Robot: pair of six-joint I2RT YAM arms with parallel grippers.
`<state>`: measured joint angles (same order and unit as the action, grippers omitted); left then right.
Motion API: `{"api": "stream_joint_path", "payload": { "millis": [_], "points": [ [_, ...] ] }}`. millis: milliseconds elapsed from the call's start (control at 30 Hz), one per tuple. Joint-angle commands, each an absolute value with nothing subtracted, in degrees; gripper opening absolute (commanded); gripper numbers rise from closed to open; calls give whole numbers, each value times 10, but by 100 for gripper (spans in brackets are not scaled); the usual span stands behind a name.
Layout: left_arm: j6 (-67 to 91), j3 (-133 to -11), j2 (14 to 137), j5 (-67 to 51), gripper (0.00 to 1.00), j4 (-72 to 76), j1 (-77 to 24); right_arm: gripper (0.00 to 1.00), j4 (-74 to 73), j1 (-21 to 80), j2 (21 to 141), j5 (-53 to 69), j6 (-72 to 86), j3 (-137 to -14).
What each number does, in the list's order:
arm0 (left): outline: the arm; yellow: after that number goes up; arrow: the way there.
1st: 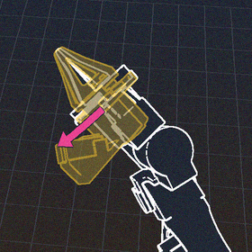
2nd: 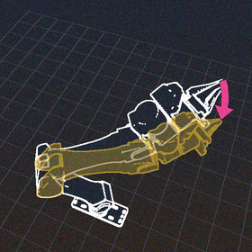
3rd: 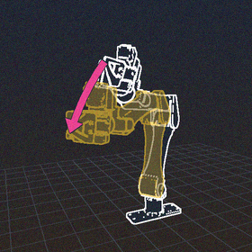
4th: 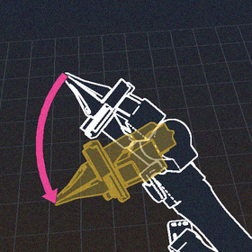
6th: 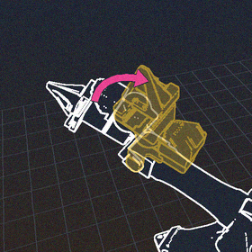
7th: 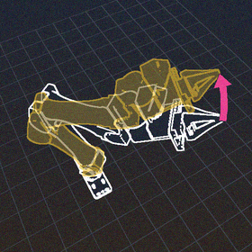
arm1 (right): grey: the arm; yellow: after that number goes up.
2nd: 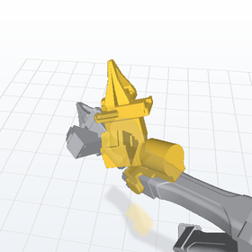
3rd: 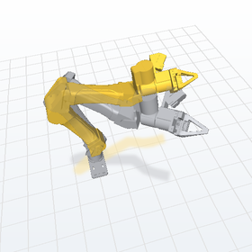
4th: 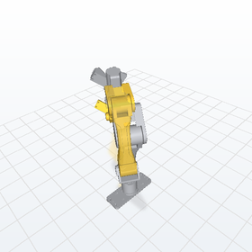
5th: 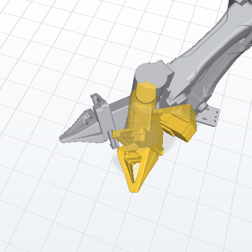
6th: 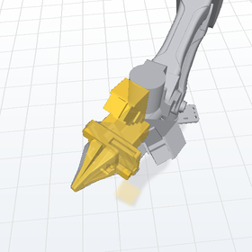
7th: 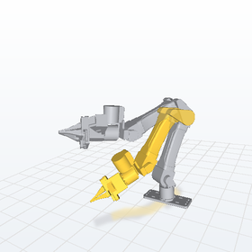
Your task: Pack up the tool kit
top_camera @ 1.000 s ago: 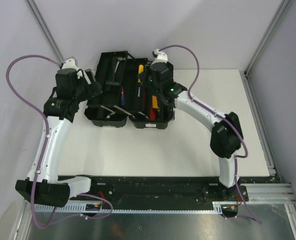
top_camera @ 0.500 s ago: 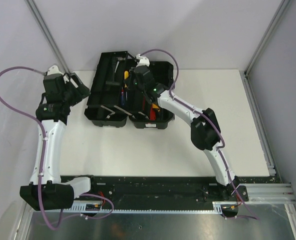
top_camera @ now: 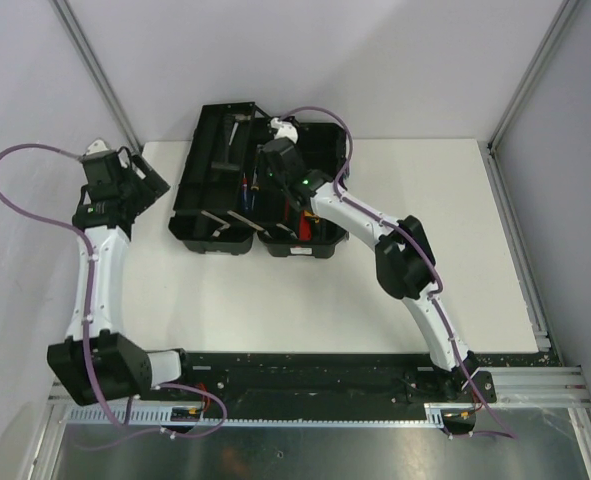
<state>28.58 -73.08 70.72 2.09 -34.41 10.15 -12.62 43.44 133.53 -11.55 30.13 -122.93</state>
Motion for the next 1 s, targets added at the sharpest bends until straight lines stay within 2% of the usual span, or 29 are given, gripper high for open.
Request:
{"api": "stream_joint_path", "payload": {
  "millis": [0, 67, 200, 367, 533, 667, 733, 967],
  "points": [
    [288, -731, 754, -16, 84, -288, 150, 45, -152, 430, 1312, -148, 294, -1256],
    [270, -743, 792, -57, 84, -276, 170, 50, -158, 430, 1300, -160, 294, -1256],
    [220, -785, 885, -137, 84, -269, 183, 51, -166, 423, 1265, -169, 301, -1233],
    [151, -828, 975, -216, 82, -268, 184, 50, -131, 396, 1176, -152, 312, -1111],
    [98, -847, 1016, -223, 80, -268, 184, 50, -79, 349, 1065, -100, 325, -949],
    [76, -847, 1033, -248, 74, -267, 183, 50, -59, 312, 1021, -24, 314, -859],
    [65, -850, 1041, -254, 71, -267, 178, 50, -63, 298, 1018, 23, 308, -839],
    [46, -854, 1072, -217, 68, -268, 138, 48, -69, 266, 1037, 106, 312, -822]
  ]
}}
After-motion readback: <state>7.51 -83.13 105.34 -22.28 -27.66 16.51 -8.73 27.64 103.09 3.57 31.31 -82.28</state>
